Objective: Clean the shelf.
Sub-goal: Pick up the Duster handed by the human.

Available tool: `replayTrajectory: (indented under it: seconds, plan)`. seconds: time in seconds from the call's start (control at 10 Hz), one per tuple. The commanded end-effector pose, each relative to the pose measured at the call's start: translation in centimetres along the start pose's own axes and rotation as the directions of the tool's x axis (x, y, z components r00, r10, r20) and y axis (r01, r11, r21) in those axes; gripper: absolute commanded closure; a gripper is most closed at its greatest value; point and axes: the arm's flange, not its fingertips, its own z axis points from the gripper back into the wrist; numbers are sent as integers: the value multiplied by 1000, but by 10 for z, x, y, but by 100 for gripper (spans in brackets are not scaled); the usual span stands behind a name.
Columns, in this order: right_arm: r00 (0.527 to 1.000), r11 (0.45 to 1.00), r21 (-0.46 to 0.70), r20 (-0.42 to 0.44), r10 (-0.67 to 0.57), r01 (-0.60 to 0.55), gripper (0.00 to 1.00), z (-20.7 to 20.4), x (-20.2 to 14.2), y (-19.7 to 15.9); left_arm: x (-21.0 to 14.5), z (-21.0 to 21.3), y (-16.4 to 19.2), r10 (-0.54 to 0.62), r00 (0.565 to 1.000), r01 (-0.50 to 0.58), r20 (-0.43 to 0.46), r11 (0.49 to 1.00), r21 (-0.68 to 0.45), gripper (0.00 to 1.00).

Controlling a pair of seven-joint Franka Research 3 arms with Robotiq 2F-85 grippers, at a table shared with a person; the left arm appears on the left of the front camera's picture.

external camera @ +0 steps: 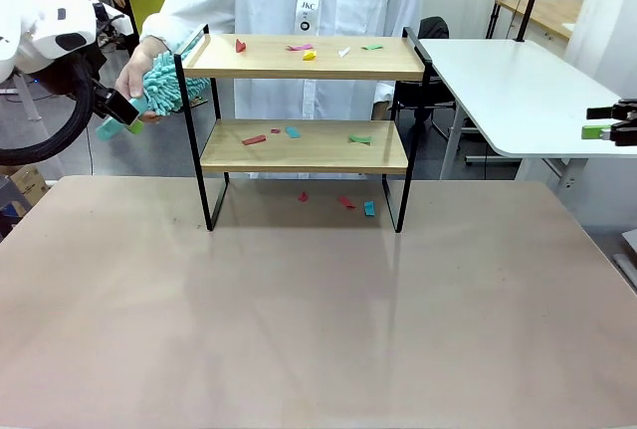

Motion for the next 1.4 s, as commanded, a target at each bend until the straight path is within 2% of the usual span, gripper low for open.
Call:
replayTrajectory:
  seconds: [0.0,0.1,0.2,0.5,0.9,1.3]
  plan:
    - [1000,1000,-1,0,5,-5,0,-1,2,0,-1,1,3,-10,1000,10,8,1000,8,100]
    - [1000,1000,-1,0,5,-5,0,-1,2,0,0,1,3,-8,1000,8,10,1000,12,65]
    - [1000,1000,-1,0,5,-5,0,-1,2,0,1,2,4,-3,1000,3,6,1000,19,100]
    - [1000,1000,-1,0,5,-5,0,-1,2,0,2,2,5,5,1000,-5,1,1000,30,100]
    - [1000,1000,-1,0,5,-5,0,-1,2,0,1,1,6,26,1000,-26,-4,995,98,100]
    - [1000,1000,-1,0,5,-5,0,-1,2,0,-4,8,14,74,995,-82,63,988,128,100]
